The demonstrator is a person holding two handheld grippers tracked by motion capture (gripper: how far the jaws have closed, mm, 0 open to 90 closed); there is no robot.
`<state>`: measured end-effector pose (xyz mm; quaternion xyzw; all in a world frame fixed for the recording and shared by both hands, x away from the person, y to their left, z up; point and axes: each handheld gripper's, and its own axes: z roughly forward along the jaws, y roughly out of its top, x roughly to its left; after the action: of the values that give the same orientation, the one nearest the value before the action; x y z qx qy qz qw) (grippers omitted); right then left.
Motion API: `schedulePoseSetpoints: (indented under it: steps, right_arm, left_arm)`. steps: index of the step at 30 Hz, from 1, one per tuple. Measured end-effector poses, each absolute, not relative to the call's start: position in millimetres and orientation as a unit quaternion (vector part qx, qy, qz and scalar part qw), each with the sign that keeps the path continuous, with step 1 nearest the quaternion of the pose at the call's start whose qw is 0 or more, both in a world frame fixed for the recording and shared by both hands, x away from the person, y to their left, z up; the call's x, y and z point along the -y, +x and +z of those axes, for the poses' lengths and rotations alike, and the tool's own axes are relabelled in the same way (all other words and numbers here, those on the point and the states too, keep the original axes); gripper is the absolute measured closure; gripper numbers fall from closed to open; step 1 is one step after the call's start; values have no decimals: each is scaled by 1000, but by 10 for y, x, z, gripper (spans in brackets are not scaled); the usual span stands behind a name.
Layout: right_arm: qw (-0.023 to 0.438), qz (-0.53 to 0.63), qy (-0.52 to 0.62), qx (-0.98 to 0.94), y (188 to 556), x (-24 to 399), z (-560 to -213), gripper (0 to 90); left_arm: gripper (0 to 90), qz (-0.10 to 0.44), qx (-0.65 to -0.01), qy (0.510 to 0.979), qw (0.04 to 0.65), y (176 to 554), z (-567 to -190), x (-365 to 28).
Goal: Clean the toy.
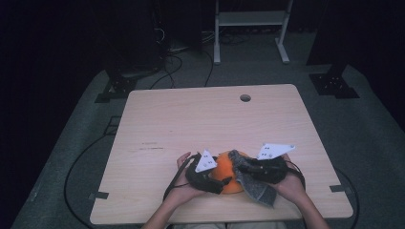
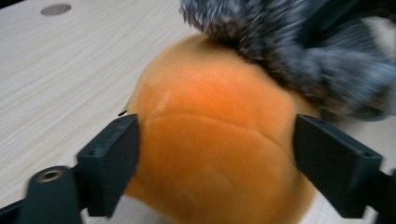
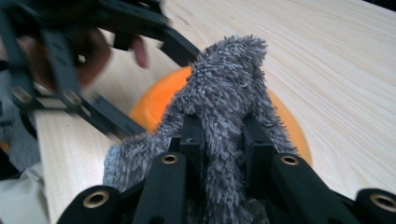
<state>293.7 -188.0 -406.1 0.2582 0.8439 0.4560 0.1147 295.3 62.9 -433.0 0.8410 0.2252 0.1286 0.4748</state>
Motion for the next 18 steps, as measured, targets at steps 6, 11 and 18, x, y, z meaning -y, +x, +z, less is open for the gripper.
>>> schedulePoseSetpoints:
  steps: [6, 11, 18]
  right_arm:
    - [104, 465, 300, -826, 3001, 2178, -4178, 738]
    - [126, 432, 315, -836, 3030, 2267, -4172, 738]
    - [138, 453, 250, -844, 2819, 1997, -3798, 738]
  left_arm:
    - [218, 123, -224, 843, 474, 2987, -4314, -642]
    - [276, 130, -213, 847, 470, 2973, -4330, -557]
    - [294, 141, -191, 852, 466, 2931, -4310, -502]
